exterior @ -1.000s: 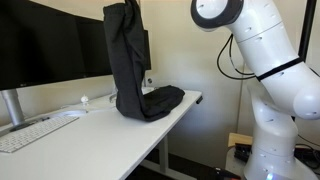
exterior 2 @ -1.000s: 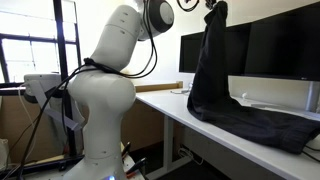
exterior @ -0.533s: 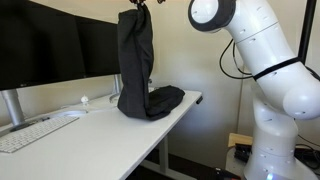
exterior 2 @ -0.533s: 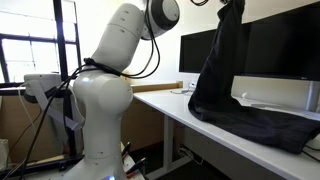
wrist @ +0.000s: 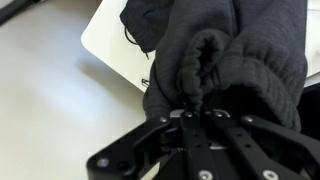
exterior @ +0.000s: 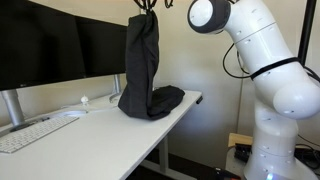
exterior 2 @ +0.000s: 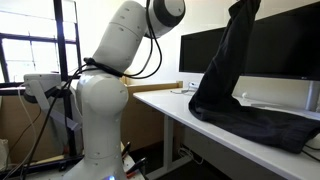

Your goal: Fold the trouser

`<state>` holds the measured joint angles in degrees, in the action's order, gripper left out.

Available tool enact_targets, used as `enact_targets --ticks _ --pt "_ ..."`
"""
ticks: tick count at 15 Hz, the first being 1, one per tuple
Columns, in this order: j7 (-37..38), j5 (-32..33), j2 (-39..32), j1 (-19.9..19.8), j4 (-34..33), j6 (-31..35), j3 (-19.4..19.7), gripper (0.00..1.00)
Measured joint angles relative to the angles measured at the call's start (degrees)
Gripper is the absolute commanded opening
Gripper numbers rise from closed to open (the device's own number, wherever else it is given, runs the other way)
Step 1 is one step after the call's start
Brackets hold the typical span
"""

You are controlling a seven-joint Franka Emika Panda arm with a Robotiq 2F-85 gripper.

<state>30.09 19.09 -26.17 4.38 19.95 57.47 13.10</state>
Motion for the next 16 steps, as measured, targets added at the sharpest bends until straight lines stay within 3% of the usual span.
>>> enact_targets --ticks 4,10,12,13,16 --pt "-6.7 -1.9 1.2 -1.4 -0.2 2.7 -1.4 0.02" --pt "-12.5 -0.7 6.6 6.0 -0.4 7.9 -3.1 0.02" --pt "-12.8 -1.0 7.4 6.3 -0.4 8.4 -4.3 0.02" --pt "-12.9 -1.2 7.7 6.2 -0.4 8.4 -4.6 0.09" --pt "-13.8 -1.8 8.4 5.8 -0.4 8.4 -5.0 0.09"
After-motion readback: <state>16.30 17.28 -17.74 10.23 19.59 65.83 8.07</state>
